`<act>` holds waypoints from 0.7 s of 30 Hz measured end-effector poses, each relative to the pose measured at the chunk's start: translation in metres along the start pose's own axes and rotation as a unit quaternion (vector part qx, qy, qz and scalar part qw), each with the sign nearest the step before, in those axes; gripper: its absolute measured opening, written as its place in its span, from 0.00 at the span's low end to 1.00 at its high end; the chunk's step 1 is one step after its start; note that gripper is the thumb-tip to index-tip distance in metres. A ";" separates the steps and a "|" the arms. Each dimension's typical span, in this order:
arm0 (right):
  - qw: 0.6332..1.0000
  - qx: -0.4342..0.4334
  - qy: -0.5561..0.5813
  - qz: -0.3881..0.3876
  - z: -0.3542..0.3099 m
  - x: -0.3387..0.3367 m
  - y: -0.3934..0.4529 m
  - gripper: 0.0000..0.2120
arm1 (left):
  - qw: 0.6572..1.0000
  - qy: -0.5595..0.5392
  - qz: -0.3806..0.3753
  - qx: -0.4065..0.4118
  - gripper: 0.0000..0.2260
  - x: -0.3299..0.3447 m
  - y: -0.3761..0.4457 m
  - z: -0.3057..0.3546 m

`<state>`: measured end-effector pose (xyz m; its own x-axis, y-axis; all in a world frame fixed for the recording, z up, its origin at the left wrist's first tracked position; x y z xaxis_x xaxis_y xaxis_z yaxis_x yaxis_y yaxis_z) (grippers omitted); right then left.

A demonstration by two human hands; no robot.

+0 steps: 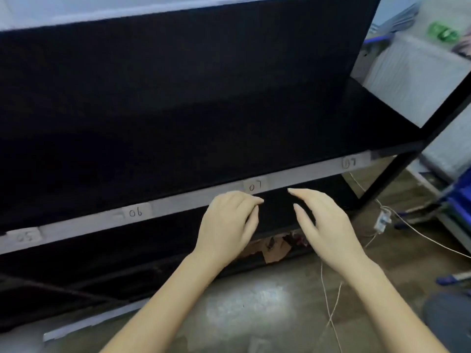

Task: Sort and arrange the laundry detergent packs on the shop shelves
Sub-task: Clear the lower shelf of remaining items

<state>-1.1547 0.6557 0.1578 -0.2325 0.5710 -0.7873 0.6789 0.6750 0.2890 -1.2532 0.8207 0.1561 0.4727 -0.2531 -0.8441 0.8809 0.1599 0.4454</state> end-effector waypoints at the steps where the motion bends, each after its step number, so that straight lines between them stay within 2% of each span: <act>1: 1.000 0.017 0.001 -0.020 0.004 0.016 -0.006 0.16 | 1.000 -0.003 -0.024 -0.014 0.12 0.011 -0.012 -0.008; 6: 0.992 0.061 -0.013 -0.108 0.017 0.097 -0.015 0.17 | 0.989 -0.026 -0.113 -0.094 0.14 0.057 -0.066 -0.063; 11: 0.986 0.080 -0.019 -0.147 0.041 0.185 0.000 0.17 | 0.973 -0.003 -0.173 -0.151 0.12 0.099 -0.102 -0.136; 18: 0.980 0.100 -0.054 -0.161 0.104 0.299 0.061 0.18 | 0.953 0.016 -0.195 -0.230 0.14 0.184 -0.107 -0.249; 21: 0.980 0.114 -0.067 -0.151 0.133 0.336 0.093 0.19 | 0.963 0.018 -0.154 -0.223 0.12 0.221 -0.094 -0.292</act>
<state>-1.0771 0.8482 -0.1525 -0.3634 0.2846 -0.8871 0.7351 0.6726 -0.0853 -1.2382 1.0280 -0.1598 0.1824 -0.3210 -0.9293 0.8784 0.4779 0.0074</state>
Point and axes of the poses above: each hand's wrist, its own y-axis towards the middle knuckle, its own x-axis out of the palm, z = x × y, the point moved 1 cm from there along y, towards the middle knuckle
